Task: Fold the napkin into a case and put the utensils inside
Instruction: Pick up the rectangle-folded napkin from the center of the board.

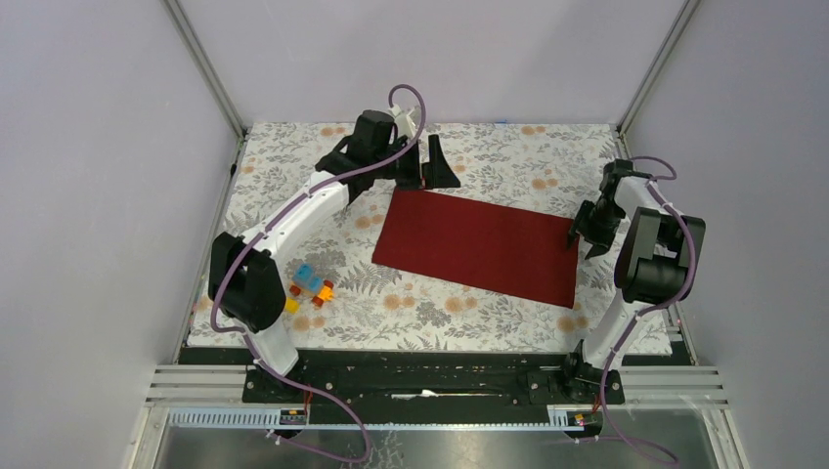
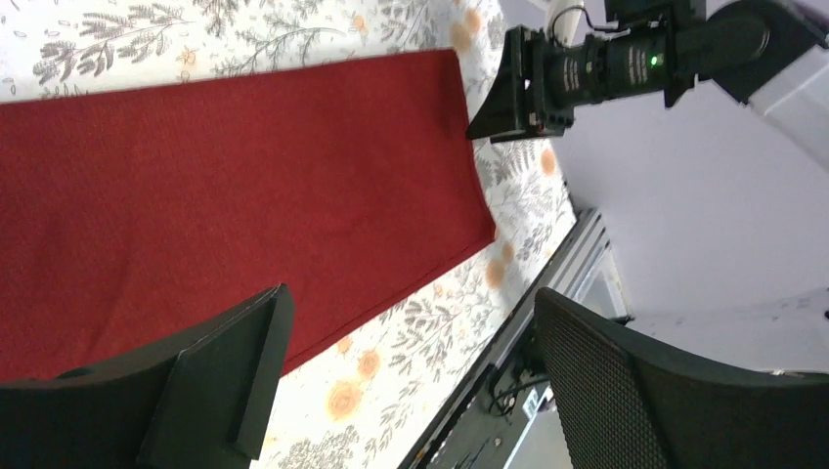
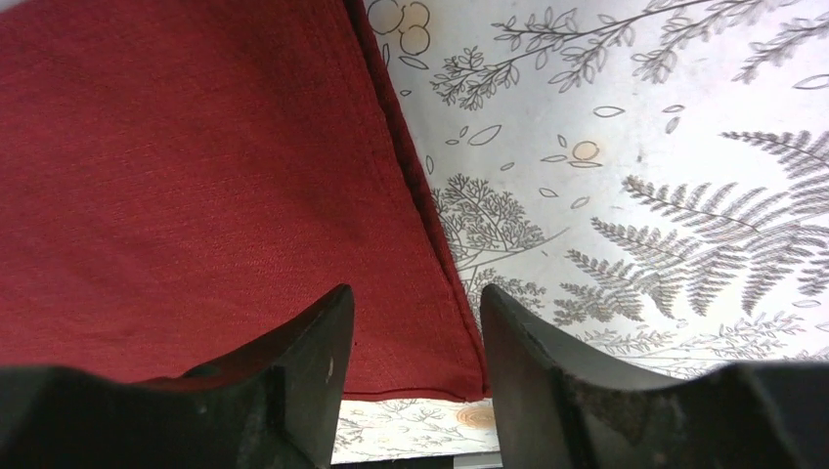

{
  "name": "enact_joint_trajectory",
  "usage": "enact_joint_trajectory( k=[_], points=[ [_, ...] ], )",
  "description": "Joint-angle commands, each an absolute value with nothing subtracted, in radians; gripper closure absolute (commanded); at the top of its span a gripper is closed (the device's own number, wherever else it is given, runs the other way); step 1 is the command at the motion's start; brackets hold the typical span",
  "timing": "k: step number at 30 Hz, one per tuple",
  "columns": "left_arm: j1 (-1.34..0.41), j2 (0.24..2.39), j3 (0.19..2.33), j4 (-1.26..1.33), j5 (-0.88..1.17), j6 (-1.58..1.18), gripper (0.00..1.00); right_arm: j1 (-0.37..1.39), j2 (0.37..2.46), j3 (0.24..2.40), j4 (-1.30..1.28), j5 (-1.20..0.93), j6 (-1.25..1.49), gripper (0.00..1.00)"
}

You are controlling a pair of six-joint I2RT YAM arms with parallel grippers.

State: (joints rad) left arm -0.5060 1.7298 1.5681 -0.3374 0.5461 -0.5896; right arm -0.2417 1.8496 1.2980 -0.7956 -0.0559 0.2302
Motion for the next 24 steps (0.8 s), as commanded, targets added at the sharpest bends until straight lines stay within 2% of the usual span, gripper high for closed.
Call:
enact_joint_trajectory(
  k=[1, 6, 24],
  points=[
    [-0.497, 1.688, 1.555, -0.401, 0.562, -0.482, 0.01, -0.239, 1.887, 1.311, -0.847, -0.086, 0.164, 0.45],
    [-0.499, 1.666, 1.51, -0.365, 0.596, -0.502, 0.01, -0.238, 1.919, 1.306, -0.848, -0.057, 0.155, 0.5],
    [-0.442, 1.656, 1.477, -0.314, 0.666, -0.547, 0.01, -0.174, 2.014, 1.258, -0.804, -0.039, 0.161, 0.55]
  ],
)
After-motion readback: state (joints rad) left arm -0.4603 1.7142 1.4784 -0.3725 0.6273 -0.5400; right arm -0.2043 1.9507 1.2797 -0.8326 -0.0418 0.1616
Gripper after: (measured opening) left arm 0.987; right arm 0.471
